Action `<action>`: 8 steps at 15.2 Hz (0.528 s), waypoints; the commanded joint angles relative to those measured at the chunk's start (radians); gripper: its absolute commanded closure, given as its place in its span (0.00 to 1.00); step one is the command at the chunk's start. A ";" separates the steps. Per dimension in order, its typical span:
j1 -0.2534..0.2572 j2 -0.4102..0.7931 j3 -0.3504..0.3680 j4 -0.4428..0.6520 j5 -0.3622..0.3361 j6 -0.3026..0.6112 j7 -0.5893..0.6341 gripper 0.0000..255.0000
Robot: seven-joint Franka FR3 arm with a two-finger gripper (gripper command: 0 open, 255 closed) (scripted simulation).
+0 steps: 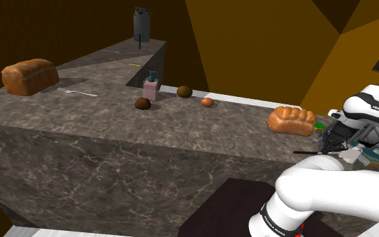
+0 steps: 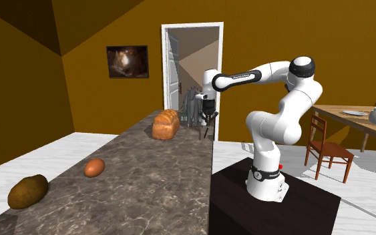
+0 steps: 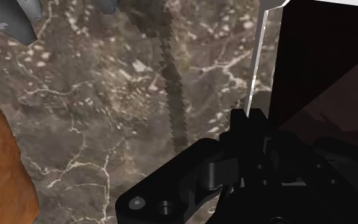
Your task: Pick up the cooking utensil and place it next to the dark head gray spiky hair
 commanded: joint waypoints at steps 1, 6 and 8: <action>0.005 0.001 -0.023 -0.012 -0.016 0.021 0.003 1.00; 0.020 0.006 -0.086 -0.042 -0.059 0.076 0.014 1.00; 0.022 0.006 -0.095 -0.045 -0.065 0.083 0.016 1.00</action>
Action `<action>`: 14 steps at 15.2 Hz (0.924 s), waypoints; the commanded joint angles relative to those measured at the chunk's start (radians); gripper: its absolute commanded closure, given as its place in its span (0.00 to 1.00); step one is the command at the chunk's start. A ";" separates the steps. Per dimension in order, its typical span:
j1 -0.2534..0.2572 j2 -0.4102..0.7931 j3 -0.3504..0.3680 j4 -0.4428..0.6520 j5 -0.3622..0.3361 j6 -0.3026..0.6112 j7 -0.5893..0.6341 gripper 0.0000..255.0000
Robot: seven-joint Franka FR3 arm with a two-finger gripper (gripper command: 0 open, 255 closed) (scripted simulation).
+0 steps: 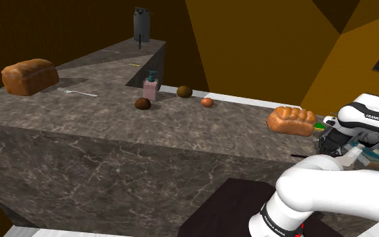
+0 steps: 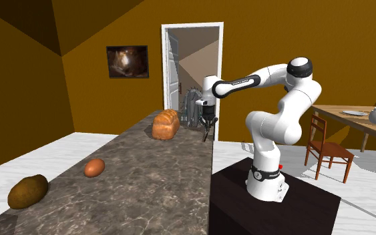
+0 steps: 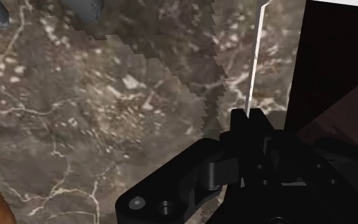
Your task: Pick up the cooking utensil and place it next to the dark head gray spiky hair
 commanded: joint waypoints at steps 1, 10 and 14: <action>0.003 0.001 -0.007 -0.002 -0.004 0.005 0.001 1.00; 0.003 0.001 -0.007 -0.003 -0.004 0.005 0.001 0.00; -0.011 -0.003 0.053 0.031 0.039 -0.050 -0.013 0.00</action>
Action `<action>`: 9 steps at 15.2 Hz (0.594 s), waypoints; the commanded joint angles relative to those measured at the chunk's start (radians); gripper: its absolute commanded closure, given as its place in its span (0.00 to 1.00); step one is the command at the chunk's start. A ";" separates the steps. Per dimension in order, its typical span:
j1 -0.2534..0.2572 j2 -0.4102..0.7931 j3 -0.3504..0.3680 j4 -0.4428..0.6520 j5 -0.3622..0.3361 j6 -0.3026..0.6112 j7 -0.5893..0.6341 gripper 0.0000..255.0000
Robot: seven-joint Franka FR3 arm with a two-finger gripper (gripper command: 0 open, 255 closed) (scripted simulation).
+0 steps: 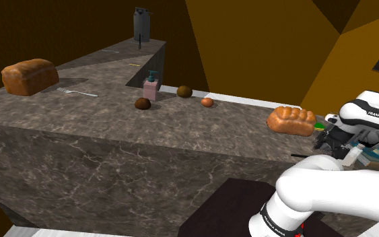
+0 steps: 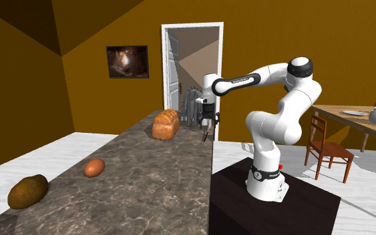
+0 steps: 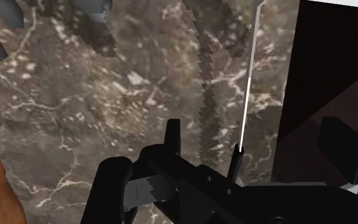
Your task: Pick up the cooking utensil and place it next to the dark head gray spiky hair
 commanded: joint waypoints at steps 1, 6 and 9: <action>-0.014 -0.003 0.056 0.031 0.040 -0.052 -0.013 0.00; -0.017 -0.004 0.077 0.046 0.055 -0.074 -0.018 0.00; -0.017 -0.004 0.077 0.046 0.055 -0.074 -0.018 0.00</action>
